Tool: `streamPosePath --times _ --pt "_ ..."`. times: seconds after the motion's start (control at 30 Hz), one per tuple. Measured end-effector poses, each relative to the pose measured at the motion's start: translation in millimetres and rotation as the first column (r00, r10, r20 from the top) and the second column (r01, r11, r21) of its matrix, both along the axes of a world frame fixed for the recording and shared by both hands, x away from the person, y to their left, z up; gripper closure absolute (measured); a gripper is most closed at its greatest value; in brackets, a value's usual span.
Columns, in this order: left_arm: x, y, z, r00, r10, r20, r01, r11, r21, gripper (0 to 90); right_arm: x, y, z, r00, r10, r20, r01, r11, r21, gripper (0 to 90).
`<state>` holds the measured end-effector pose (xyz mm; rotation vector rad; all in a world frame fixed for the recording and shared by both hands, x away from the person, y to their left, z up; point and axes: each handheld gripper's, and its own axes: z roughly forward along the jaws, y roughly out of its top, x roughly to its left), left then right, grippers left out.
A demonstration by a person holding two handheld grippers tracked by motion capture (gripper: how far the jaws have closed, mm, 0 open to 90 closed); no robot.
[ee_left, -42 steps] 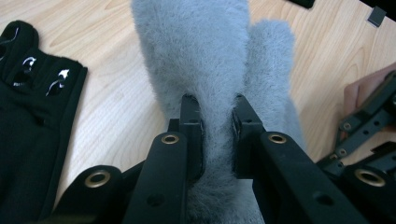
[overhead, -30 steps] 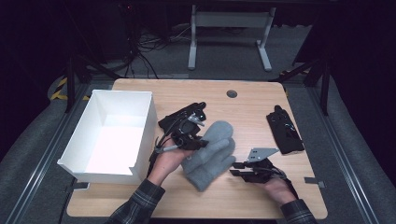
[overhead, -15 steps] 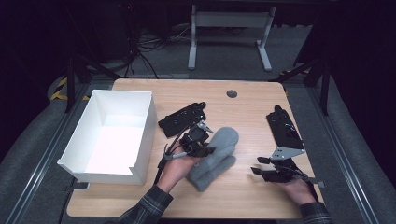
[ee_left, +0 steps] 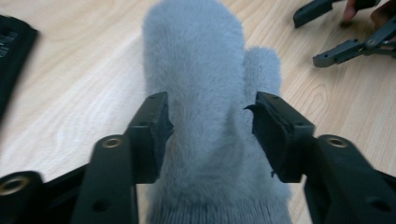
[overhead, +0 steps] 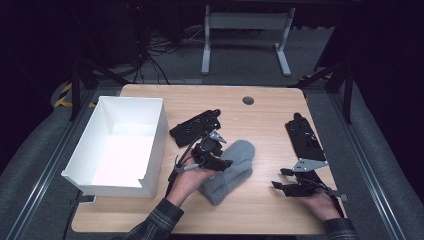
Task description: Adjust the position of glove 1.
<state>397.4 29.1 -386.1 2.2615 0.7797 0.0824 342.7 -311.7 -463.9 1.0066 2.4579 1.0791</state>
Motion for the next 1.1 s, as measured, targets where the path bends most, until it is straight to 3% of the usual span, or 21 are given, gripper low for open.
streamPosePath --times 0.1,0.17,0.27,0.33,0.5,0.63,0.8,0.83,0.87,1.03,1.1 --pt "-4.6 13.7 3.0 0.9992 0.023 0.032 -0.023 0.9997 0.0 48.6 -0.2 -0.2 -0.1 1.0 -0.001 0.002 0.001 1.0 -0.001 37.0" --pt "-7.9 23.6 2.2 0.9978 0.048 0.045 -0.049 0.9986 0.018 55.2 -0.4 0.4 0.1 1.0 -0.001 0.005 0.001 1.0 -0.006 38.8" --pt "-10.5 37.8 -3.3 0.9945 0.092 0.049 -0.094 0.9952 0.029 67.9 -3.9 3.2 4.7 0.9996 0.025 0.015 -0.025 1.0 0.008 54.9" --pt "-10.7 45.5 -8.2 0.9925 0.118 0.032 -0.119 0.9921 0.037 76.3 -7.8 9.2 11.4 0.998 0.059 0.023 -0.059 0.998 0.035 68.5" --pt "-15.6 55.3 -21.9 0.9837 0.173 0.047 -0.177 0.9808 0.082 88.9 -15.2 32.6 15.9 0.9883 0.151 0.019 -0.152 0.987 0.05 86.6" --pt "-18.5 60.8 -29.4 0.9829 0.182 0.026 -0.184 0.9784 0.094 89.8 -18.7 57.9 16.7 0.9735 0.229 0.003 -0.228 0.971 0.072 89.6" --pt "-19.8 63.7 -36.4 0.9834 0.181 -0.002 -0.181 0.9794 0.091 89.8 -18.1 96.6 19.5 0.9483 0.317 0.006 -0.317 0.945 0.084 89.8" --pt "-19.8 63.7 -36.4 0.9834 0.181 -0.002 -0.181 0.9794 0.091 89.8 -18.1 96.6 19.5 0.9483 0.317 0.006 -0.317 0.945 0.084 89.8" --pt "-19.5 64.0 -37.0 0.9839 0.179 -0.008 -0.177 0.9797 0.094 89.8 -17.2 110.8 20.2 0.9376 0.348 0.006 -0.347 0.934 0.088 89.8" --pt "-19.7 63.8 -37.1 0.984 0.178 -0.011 -0.176 0.9801 0.092 89.8 -16.3 142.5 21.1 0.9136 0.406 0.013 -0.406 0.909 0.098 89.8" --pt "-20.0 63.8 -36.9 0.9839 0.178 -0.013 -0.177 0.9803 0.089 89.8 -15.9 151.7 20.9 0.908 0.419 0.015 -0.418 0.903 0.104 89.8"
